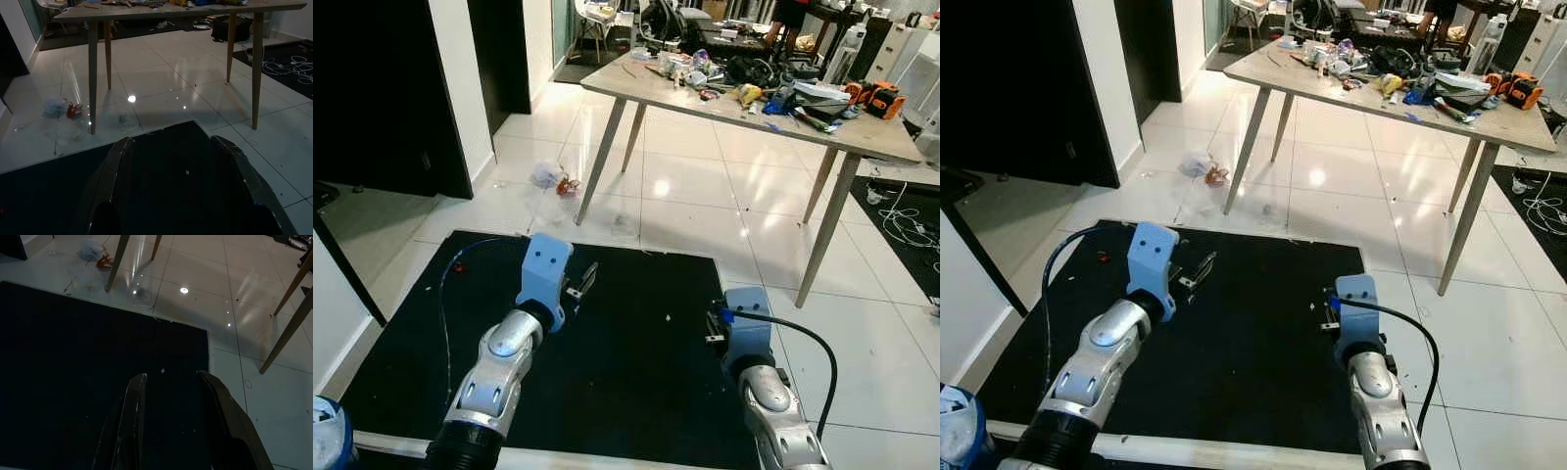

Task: Picking trash to rubbish bin

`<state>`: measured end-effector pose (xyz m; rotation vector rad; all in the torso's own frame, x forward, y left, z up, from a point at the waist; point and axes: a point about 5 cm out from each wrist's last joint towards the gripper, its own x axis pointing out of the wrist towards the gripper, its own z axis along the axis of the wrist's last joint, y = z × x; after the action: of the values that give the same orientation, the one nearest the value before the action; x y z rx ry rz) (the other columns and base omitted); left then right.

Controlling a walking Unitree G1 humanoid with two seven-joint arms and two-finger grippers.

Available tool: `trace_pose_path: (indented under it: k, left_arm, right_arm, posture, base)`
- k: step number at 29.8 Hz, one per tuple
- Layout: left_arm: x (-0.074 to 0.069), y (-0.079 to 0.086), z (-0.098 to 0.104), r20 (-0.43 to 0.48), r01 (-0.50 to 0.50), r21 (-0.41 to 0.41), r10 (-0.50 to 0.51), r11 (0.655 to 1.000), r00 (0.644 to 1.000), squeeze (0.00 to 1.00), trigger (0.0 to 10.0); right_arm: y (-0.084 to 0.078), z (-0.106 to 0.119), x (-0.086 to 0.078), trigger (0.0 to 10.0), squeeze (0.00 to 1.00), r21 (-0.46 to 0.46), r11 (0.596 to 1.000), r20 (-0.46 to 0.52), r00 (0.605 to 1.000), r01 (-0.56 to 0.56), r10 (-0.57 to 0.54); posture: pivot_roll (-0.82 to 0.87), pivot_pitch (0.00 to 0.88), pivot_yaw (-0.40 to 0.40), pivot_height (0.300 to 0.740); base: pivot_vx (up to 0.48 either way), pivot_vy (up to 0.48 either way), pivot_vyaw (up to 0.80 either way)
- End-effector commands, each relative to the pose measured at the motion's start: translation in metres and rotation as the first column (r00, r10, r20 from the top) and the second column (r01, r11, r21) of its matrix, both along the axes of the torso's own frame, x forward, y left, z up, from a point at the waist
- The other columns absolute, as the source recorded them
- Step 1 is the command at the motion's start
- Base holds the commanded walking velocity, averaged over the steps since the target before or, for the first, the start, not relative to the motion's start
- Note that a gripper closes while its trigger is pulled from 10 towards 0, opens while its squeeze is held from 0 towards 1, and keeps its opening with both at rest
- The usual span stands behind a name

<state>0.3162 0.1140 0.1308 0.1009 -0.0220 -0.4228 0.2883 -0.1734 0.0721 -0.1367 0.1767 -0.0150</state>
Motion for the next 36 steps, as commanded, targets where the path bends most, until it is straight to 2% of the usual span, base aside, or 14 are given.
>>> trace_pose_path:
  k: [1,22,30,36]
  left_arm:
    - [-0.0014,-0.0021,0.0033,0.013,0.013,-0.019,-0.013,1.0,1.0,0.0,10.0]
    - [-0.0018,-0.0034,0.0035,0.012,0.034,-0.016,-0.033,0.999,0.999,0.0,10.0]
    - [-0.0014,-0.0045,0.0034,0.011,0.039,-0.014,-0.039,0.999,0.999,0.0,10.0]
    - [-0.0012,-0.0044,0.0035,0.01,0.038,-0.012,-0.038,0.999,0.999,0.0,10.0]
  right_arm:
    - [-0.0016,-0.0002,0.0002,10.0,0.0,0.004,1.0,0.002,1.0,0.007,-0.007]
    - [-0.0001,0.0008,-0.0013,10.0,0.0,0.02,1.0,0.01,1.0,0.0,-0.001]
    - [-0.001,0.0012,-0.0016,10.0,0.0,0.022,1.0,0.014,1.0,0.002,-0.002]
    - [-0.0003,0.0001,-0.0016,10.0,0.0,0.014,1.0,0.005,1.0,-0.001,0.001]
  posture:
    - [-0.1,0.058,-0.031,0.74]
    - [-0.1,0.065,-0.027,0.74]
    - [-0.1,0.065,-0.026,0.74]
    - [-0.1,0.072,-0.025,0.74]
  base:
    - [0.394,0.0,0.0]
    - [0.405,0.0,0.0]
    - [0.405,0.0,-0.75]
    - [0.407,0.0,0.0]
